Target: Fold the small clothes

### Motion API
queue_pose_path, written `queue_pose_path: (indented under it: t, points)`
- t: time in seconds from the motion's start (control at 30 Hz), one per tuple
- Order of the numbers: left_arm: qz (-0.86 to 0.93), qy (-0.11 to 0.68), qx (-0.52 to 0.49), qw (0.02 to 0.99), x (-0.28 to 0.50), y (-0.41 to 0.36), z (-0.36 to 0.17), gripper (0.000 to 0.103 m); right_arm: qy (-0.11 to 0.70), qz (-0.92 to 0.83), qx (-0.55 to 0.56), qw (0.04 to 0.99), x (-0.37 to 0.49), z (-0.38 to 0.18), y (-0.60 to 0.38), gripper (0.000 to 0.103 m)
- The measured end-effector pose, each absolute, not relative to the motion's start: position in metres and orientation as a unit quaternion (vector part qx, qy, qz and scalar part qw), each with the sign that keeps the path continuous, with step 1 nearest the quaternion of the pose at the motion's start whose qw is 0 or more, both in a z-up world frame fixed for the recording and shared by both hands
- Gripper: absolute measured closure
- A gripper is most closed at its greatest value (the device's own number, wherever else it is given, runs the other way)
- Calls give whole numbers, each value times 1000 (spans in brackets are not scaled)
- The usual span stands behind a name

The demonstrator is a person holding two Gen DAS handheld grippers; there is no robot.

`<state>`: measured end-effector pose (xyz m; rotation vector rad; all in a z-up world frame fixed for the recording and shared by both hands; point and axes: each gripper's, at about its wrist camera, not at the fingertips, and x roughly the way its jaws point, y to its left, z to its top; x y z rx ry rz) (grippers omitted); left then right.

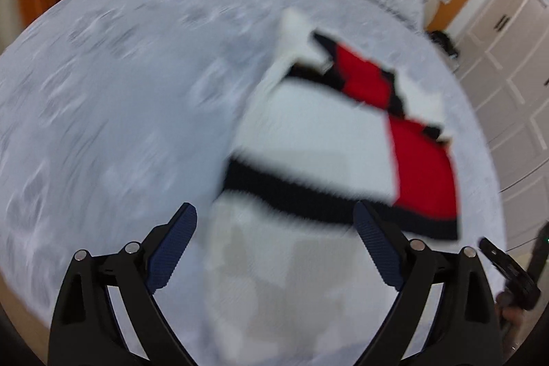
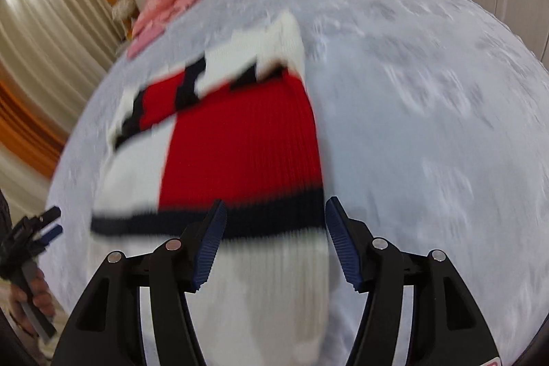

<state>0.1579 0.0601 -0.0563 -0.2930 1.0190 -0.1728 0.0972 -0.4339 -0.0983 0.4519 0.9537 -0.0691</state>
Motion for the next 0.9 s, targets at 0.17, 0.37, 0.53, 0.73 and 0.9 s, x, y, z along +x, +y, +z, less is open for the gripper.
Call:
queue_pose_path:
  t: [0.17,0.37,0.53,0.73,0.9]
  points:
    - [-116,461,-140,868,218,10,-41,12,443,-47,173,879,185,-99,-453,44]
    - [-179,465,-112,860,265,-76,-57,12,473,-50,79,876,270,-135,-459,44]
    - [-186,470,-81,859,291,-130,-84,12,472,-28,107,875,289,-151,-474,90]
    - [-169,478,-66,859,315,-148,-107,12,476,-29,126,870,261,-172,-512,90]
    - [-161,495,-72,851,324,-147,-119,12,390,-47,150,907,270,-107,-524,68]
